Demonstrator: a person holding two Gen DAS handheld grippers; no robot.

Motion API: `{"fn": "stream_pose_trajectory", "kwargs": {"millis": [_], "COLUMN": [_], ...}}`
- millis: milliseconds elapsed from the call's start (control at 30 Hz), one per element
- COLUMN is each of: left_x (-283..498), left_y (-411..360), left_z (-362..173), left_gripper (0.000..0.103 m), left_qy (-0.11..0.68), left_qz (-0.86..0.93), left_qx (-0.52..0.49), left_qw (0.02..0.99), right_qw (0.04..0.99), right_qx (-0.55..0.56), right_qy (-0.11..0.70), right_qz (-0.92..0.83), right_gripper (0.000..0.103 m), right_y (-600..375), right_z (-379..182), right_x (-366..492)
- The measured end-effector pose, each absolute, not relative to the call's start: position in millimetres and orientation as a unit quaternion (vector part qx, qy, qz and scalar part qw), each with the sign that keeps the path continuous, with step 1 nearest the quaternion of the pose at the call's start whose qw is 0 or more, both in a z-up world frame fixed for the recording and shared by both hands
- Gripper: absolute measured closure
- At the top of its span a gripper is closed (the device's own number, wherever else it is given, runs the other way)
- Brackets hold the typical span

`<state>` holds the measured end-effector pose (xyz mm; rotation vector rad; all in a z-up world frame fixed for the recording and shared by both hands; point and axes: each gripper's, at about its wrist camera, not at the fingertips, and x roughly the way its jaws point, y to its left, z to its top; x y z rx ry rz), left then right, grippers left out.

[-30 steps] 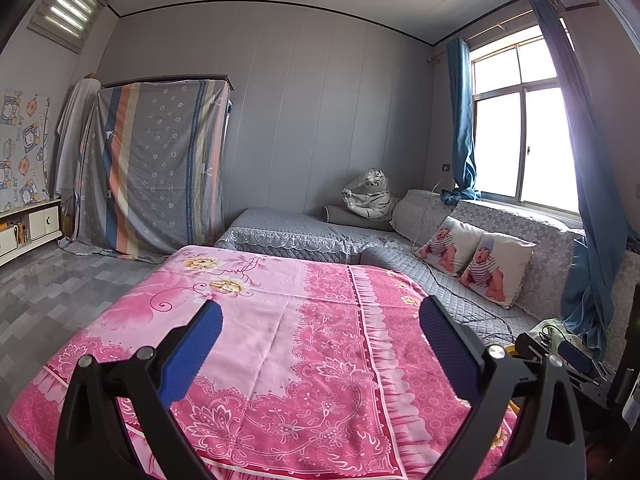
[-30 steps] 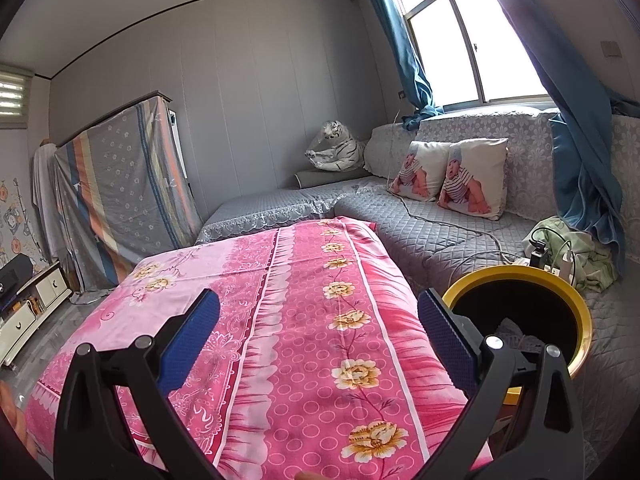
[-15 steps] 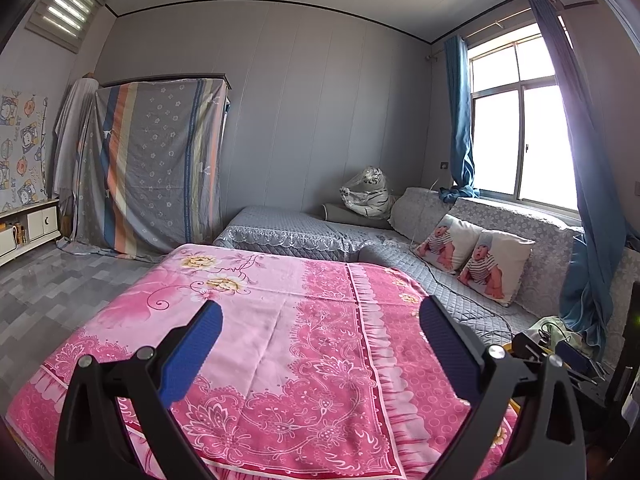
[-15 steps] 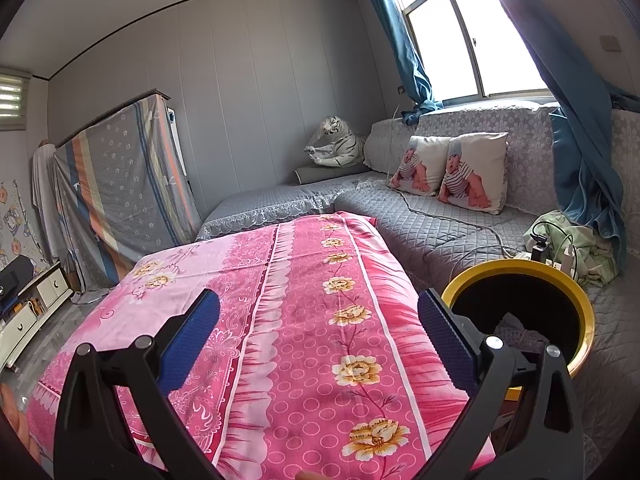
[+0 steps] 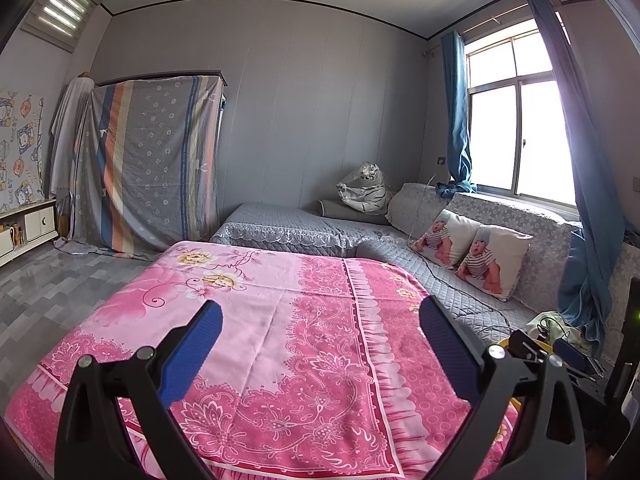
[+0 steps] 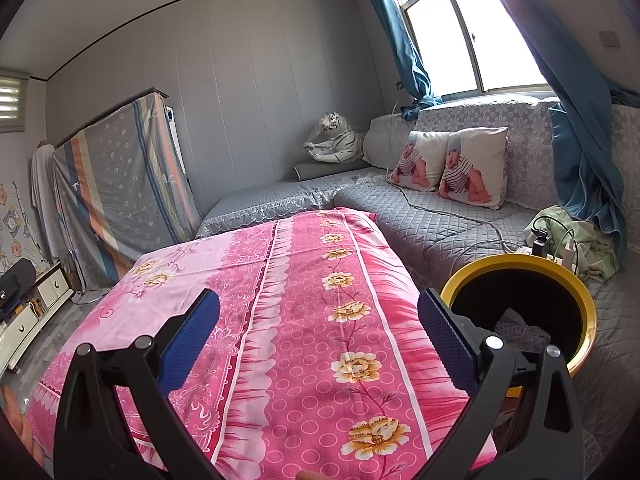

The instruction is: Collect trash

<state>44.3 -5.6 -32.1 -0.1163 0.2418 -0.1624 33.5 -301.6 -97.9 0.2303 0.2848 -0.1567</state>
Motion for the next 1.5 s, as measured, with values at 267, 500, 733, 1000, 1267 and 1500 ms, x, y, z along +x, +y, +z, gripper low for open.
{"fn": "stream_pose_trajectory", "kwargs": {"millis": [267,500,733,1000,1267,1500], "left_x": [46.9,48.7,51.1,52.2,52.4,51.1], "left_y": [-7.0,-7.5,-8.4,-7.6,-7.2,-8.6], "left_z": [-35.0,-36.4,-37.3,-38.8,-39.0,-38.3], "left_gripper": [0.008,0.008,0.008,0.008,0.008,0.008], "left_qy": [0.128,0.133,0.138,0.14,0.14,0.136], "left_qz": [-0.082,-0.088,-0.091,-0.087,-0.087,-0.086], "left_qx": [-0.057,-0.062,-0.063,-0.063,-0.064,-0.061], "left_qw": [0.987,0.985,0.984,0.984,0.984,0.985], "right_qw": [0.98,0.979,0.979,0.979,0.979,0.979], "right_qx": [0.117,0.118,0.119,0.12,0.119,0.12], "right_qy": [0.143,0.144,0.146,0.145,0.145,0.146], "right_qz": [-0.079,-0.079,-0.079,-0.08,-0.08,-0.08], "right_gripper": [0.008,0.008,0.008,0.008,0.008,0.008], "right_y": [-301.9,-301.4,-300.5,-300.4,-301.0,-301.3], "right_z": [-99.3,-100.4,-101.7,-102.2,-101.4,-101.3], "right_x": [35.1,35.3,35.8,35.5,35.9,35.8]}}
